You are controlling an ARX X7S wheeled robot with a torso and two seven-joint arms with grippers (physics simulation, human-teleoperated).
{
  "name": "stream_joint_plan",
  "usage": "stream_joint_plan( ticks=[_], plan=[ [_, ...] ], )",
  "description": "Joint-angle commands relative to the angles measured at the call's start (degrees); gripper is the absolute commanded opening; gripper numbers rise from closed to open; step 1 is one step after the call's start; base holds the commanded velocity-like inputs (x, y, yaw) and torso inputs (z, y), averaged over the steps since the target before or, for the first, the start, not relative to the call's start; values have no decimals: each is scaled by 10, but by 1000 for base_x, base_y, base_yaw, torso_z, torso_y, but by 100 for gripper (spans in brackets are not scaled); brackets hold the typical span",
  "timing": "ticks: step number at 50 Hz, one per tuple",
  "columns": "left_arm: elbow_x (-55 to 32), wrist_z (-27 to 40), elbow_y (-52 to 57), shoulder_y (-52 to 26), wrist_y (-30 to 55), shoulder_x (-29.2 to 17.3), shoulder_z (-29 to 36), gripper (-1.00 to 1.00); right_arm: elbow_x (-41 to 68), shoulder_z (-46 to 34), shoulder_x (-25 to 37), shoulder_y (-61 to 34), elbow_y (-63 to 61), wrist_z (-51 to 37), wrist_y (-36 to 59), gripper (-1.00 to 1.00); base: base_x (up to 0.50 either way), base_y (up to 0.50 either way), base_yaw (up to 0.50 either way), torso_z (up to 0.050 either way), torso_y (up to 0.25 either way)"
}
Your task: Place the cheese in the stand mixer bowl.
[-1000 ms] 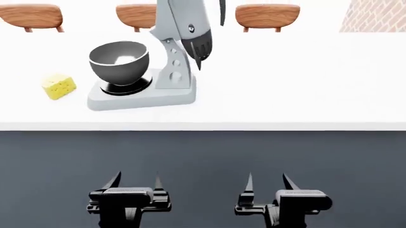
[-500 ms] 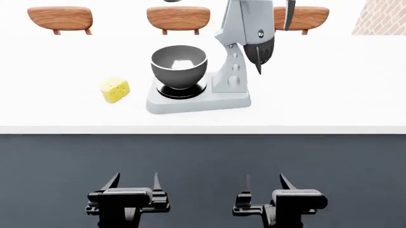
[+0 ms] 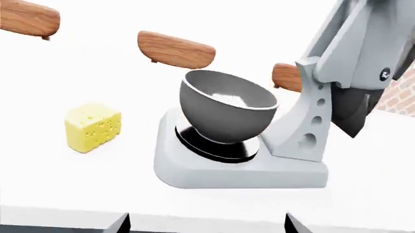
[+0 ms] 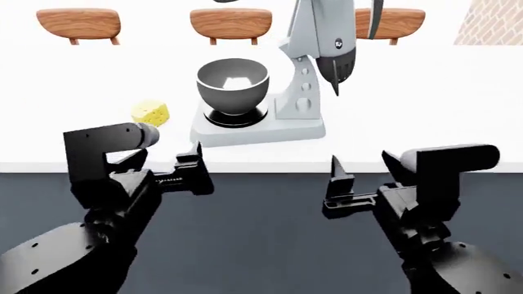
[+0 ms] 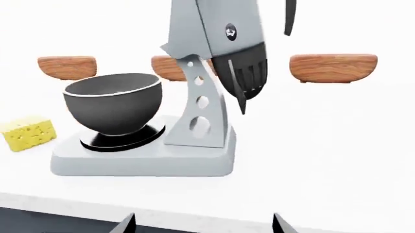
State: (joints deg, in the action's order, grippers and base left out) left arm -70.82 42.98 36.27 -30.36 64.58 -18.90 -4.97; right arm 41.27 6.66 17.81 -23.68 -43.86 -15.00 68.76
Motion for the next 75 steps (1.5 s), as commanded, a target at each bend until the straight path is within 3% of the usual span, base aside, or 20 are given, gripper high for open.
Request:
stream_joint_plan(
  ticks=[1,5,9,15,21,26,36,75],
  plan=[
    [-616,376,-33,-314,69,-172,172,100,421,52,149,-217,-69,-153,201,100,0,0,0,0,0],
    [-713,379,-65,-420,103,-232,273,100,521,1,207,-277,-30,-159,201,100,0,0,0,0,0],
    [-771,386,-52,-465,90,-281,286,100,527,1,234,-274,-40,-112,191,100,0,0,0,0,0],
    [-787,350,-79,-474,109,-335,218,100,540,5,274,-305,-30,-51,186,100,0,0,0,0,0],
    [-811,317,-102,-452,103,-385,139,100,416,7,299,-292,-24,67,173,100,0,0,0,0,0],
    [-801,305,-116,-427,135,-415,104,100,396,3,318,-300,-8,81,163,100,0,0,0,0,0],
    [-771,294,-126,-429,159,-413,87,100,349,1,334,-288,1,106,127,100,34,0,0,0,0],
    [-744,262,-121,-412,158,-427,68,100,348,-15,353,-266,2,98,96,100,444,0,0,0,1]
  ],
)
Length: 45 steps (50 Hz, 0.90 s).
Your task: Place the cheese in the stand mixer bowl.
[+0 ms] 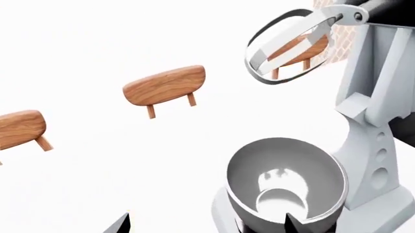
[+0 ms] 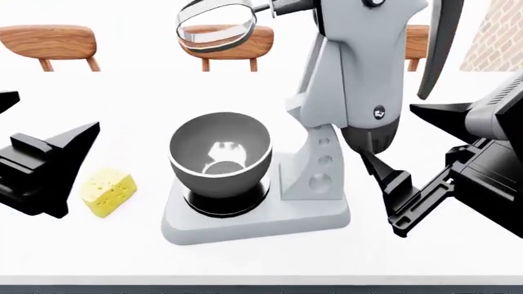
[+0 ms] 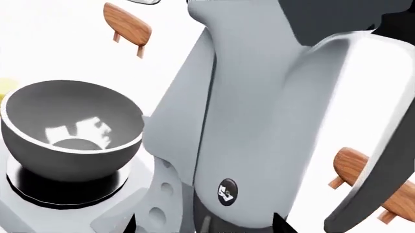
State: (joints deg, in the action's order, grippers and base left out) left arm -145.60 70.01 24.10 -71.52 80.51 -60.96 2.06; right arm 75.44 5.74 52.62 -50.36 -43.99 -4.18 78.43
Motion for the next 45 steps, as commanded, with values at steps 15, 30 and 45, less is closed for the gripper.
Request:
stream_joint_plan(
  ticks=[15,30,45],
  plan=[
    [8,-16,4,3,-11,-16,-4,100,9,-11,10,3,2,-8,-11,100,100,0,0,0,0],
    [7,-6,-3,91,-28,-54,17,100,9,-14,16,11,2,-7,-23,100,0,0,0,0,0],
    [58,-10,-17,123,3,-45,38,100,1,-20,19,22,3,-1,-34,100,0,0,0,0,0]
  ],
)
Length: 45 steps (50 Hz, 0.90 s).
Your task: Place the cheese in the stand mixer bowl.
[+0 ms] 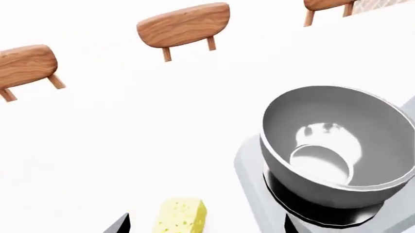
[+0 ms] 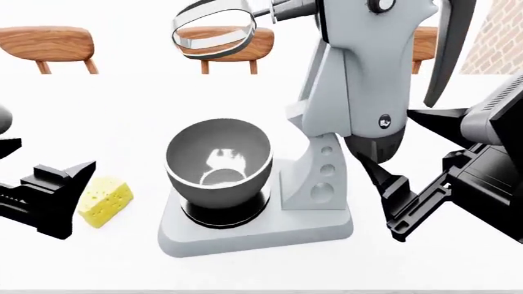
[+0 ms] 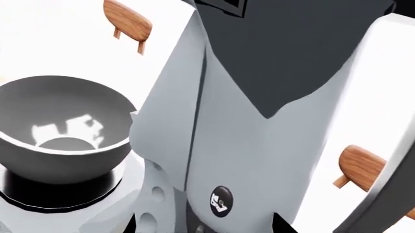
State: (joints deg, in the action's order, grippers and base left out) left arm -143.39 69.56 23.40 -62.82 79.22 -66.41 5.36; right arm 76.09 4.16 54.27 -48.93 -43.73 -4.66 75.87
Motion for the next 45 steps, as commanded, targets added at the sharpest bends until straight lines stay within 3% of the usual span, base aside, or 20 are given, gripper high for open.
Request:
stream_joint_plan(
  ticks=[1,16,24,31,45],
  plan=[
    [44,-9,-12,49,18,13,-2,100,-8,-5,2,11,0,5,-10,100,0,0,0,0,0],
    [123,-32,-28,164,41,27,-76,100,-18,-12,5,20,2,9,-22,100,0,0,0,0,0],
    [208,-75,-59,181,81,78,-102,100,-33,-16,5,31,6,17,-33,100,0,0,0,0,0],
    [323,-159,-73,193,100,118,-114,100,-49,-19,7,46,9,27,-45,100,0,0,0,0,0],
    [547,-340,-77,239,56,148,-82,100,-63,-21,8,62,10,34,-61,100,0,0,0,0,0]
  ],
)
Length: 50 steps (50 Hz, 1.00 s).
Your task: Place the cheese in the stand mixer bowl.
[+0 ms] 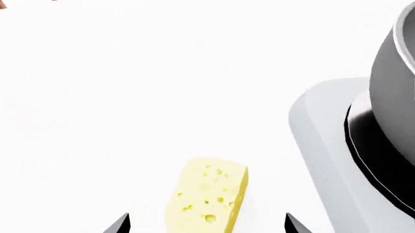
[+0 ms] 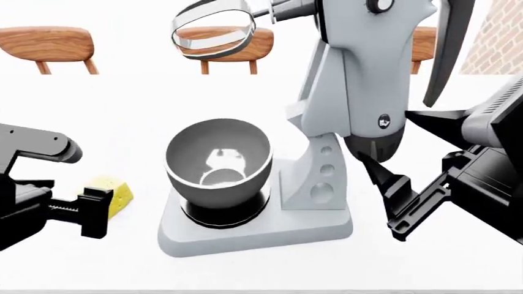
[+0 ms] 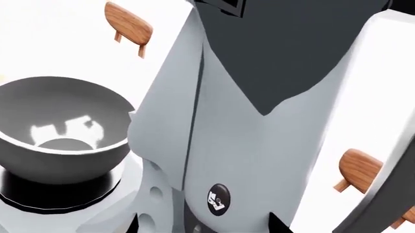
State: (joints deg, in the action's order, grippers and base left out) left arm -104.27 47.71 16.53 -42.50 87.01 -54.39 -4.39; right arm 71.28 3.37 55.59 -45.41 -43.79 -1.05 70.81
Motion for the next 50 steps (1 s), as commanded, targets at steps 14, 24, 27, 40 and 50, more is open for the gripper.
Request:
stream_joint_plan(
  ticks=[14,24,27,40,50],
  plan=[
    [279,-224,-34,91,-99,38,67,100,-27,-19,-3,37,14,6,-23,100,0,0,0,0,0],
    [301,-235,-48,114,-115,37,82,100,-25,-20,-3,39,12,3,-26,100,0,0,0,0,0],
    [299,-230,-50,118,-117,38,79,100,-25,-20,-2,39,13,4,-27,100,0,0,0,0,0],
    [204,-166,13,113,-93,-3,10,-100,-6,-9,5,36,10,-4,-26,100,1,0,0,0,0],
    [-86,7,85,-1,-112,-123,-19,-100,-4,-7,7,38,9,-5,-31,100,0,0,0,0,0]
  ],
)
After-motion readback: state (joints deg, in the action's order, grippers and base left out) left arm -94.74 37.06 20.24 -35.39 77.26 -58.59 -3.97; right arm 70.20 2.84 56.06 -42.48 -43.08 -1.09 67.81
